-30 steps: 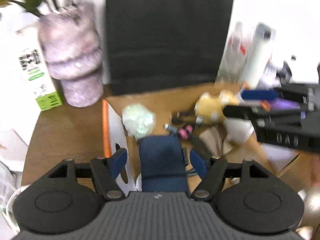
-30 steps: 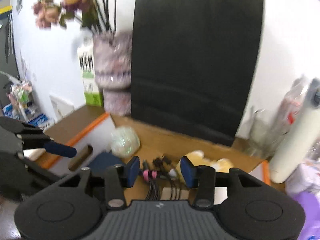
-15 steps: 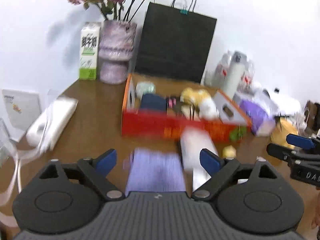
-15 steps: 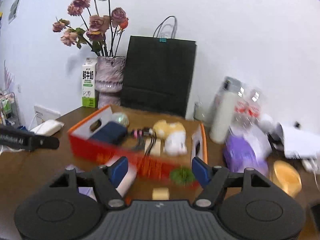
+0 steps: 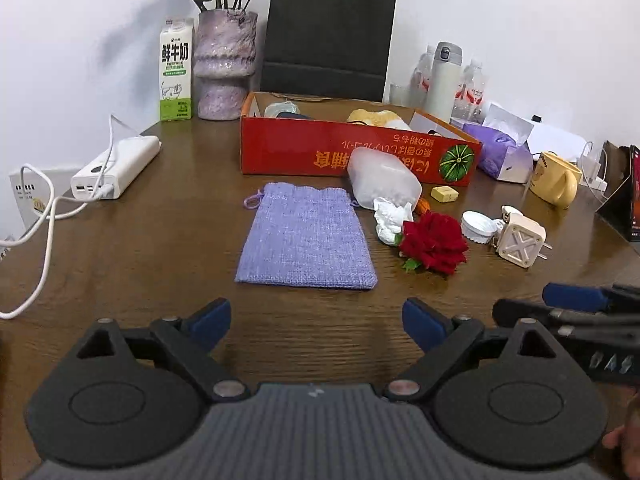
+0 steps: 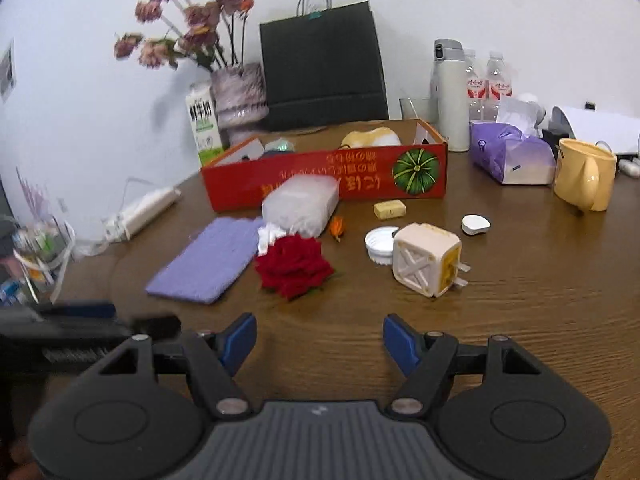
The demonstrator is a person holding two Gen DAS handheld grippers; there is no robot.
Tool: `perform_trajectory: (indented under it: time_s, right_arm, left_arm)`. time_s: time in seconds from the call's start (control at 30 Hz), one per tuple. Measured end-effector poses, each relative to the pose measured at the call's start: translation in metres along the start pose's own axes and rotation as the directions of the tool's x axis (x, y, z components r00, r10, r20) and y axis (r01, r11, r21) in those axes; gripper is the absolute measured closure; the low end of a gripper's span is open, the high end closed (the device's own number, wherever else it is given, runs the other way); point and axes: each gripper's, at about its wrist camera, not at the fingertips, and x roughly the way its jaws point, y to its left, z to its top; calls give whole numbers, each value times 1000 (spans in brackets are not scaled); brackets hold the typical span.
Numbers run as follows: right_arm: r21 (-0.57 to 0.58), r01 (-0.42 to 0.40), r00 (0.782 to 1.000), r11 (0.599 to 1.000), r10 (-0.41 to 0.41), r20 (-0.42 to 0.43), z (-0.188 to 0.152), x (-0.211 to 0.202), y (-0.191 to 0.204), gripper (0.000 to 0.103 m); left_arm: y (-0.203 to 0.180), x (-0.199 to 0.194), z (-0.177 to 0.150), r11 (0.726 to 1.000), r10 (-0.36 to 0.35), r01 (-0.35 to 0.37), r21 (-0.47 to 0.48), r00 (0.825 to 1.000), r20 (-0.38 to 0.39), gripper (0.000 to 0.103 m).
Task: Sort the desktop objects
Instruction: 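Grasp the red fabric rose with left gripper while right grasps white plug adapter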
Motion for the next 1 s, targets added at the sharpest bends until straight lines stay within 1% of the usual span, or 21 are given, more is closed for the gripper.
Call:
perform_trajectory:
  time_s: [0.07, 0.2, 0.4, 0.47, 0.53, 0.6, 0.7, 0.73, 0.8, 0.87, 0.9, 0.93, 0.97, 1.0]
  right_arm:
    - [-1, 11, 1000, 1000, -11, 2, -3, -1, 2, 34]
    - [20, 24, 1000, 1000, -24, 5, -3, -1, 2, 33]
    - [57, 10, 1000, 998, -10, -2, -2, 0, -5, 33]
    - [51, 7, 1000, 999, -7, 2, -1, 0, -5, 33]
    - [43, 6, 1000, 999, -6, 9, 2, -1, -7, 35]
    - [22, 37, 999, 999, -38, 35, 11, -3, -13, 43]
    - [7, 103, 991, 995, -104, 82, 25, -1, -27, 45]
    - [8, 120, 989, 993, -120, 84, 29, 3, -33, 45]
    - [14, 137, 989, 991, -137, 57, 36, 15, -45, 45]
    - [21, 140, 989, 990, -141, 36, 40, 26, -53, 45]
    - [21, 137, 990, 990, -138, 32, 41, 31, -56, 45]
    - [21, 132, 991, 991, -132, 30, 41, 35, -59, 46]
    - [27, 139, 990, 990, -140, 23, 42, 40, -61, 48]
    - [32, 131, 991, 991, -132, 16, 43, 44, -65, 49]
  left_arm:
    - [-1, 1, -1, 1000, 6, -6, 5, 1000, -11, 8]
    - [-6, 0, -1, 999, 7, -6, 31, 1000, -3, 8]
    - [-7, 2, 0, 1000, -1, 1, 27, 1000, -13, 8]
    - [-8, -1, 1, 999, -35, 35, 42, 999, 2, 8]
    - [-10, -6, 6, 994, -102, 101, 36, 994, 49, 7]
    - [-16, -2, 18, 988, -154, 153, 35, 987, 45, 7]
    - [-32, 17, 34, 980, -191, 189, 68, 981, 17, 9]
    - [-40, 25, 37, 978, -192, 190, 86, 981, 7, 12]
    - [-56, 43, 44, 971, -203, 204, 121, 979, -21, 15]
    - [-69, 59, 51, 962, -237, 241, 130, 971, -42, 17]
    - [-72, 65, 52, 958, -252, 255, 131, 967, -40, 20]
    - [-75, 70, 52, 955, -264, 266, 131, 964, -37, 28]
    - [-76, 77, 54, 951, -278, 282, 128, 959, -48, 41]
    - [-77, 80, 54, 951, -276, 282, 123, 959, -67, 52]
